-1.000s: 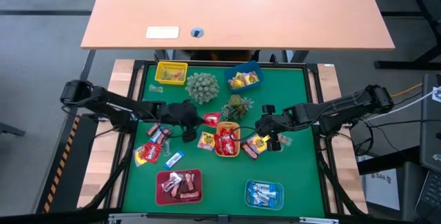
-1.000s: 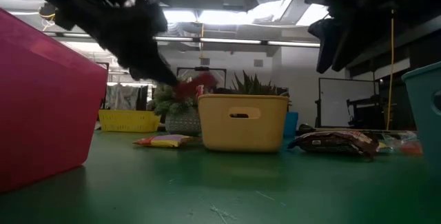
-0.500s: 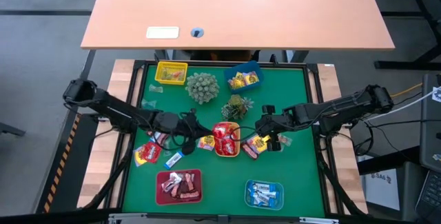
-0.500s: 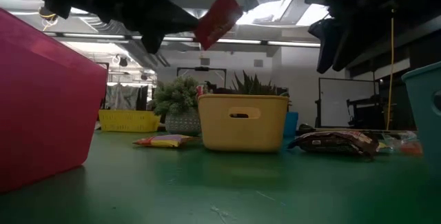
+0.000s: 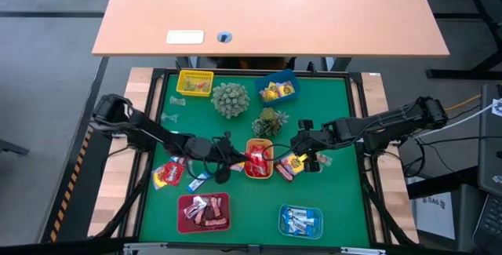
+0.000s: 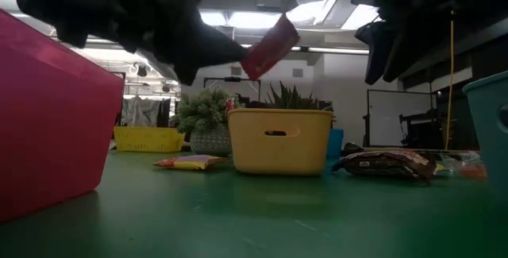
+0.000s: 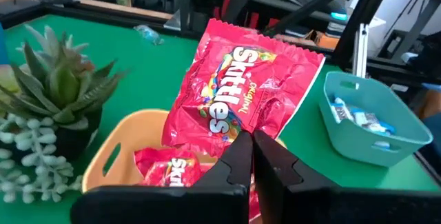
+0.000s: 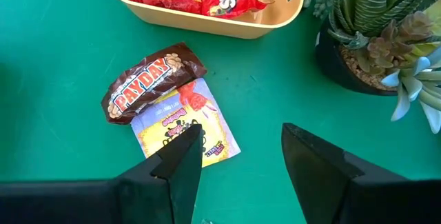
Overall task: Sort candy
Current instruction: Put the red candy into the light orange bin, then put the yellow candy into the blue bin
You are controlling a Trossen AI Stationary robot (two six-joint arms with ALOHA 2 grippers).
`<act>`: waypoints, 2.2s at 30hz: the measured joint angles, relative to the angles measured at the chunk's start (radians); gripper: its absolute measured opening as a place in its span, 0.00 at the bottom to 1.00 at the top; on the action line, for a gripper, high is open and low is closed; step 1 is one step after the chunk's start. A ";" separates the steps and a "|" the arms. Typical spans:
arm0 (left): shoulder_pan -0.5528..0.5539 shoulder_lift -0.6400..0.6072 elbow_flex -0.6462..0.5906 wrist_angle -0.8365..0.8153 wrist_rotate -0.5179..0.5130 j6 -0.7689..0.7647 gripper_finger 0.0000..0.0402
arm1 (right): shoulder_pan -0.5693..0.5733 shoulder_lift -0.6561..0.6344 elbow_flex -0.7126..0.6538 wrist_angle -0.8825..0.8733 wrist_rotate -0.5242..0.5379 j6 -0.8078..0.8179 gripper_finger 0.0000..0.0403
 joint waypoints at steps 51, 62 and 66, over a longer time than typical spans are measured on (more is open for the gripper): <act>0.054 0.111 0.119 -0.073 0.019 0.007 0.29 | -0.025 0.354 0.002 0.006 -0.053 -0.027 0.49; 0.054 0.111 0.119 -0.074 0.019 0.007 0.29 | -0.061 0.386 0.004 0.021 -0.135 -0.042 0.34; 0.054 0.111 0.119 -0.074 0.019 0.007 0.29 | -0.059 0.387 0.003 0.022 -0.149 -0.063 0.21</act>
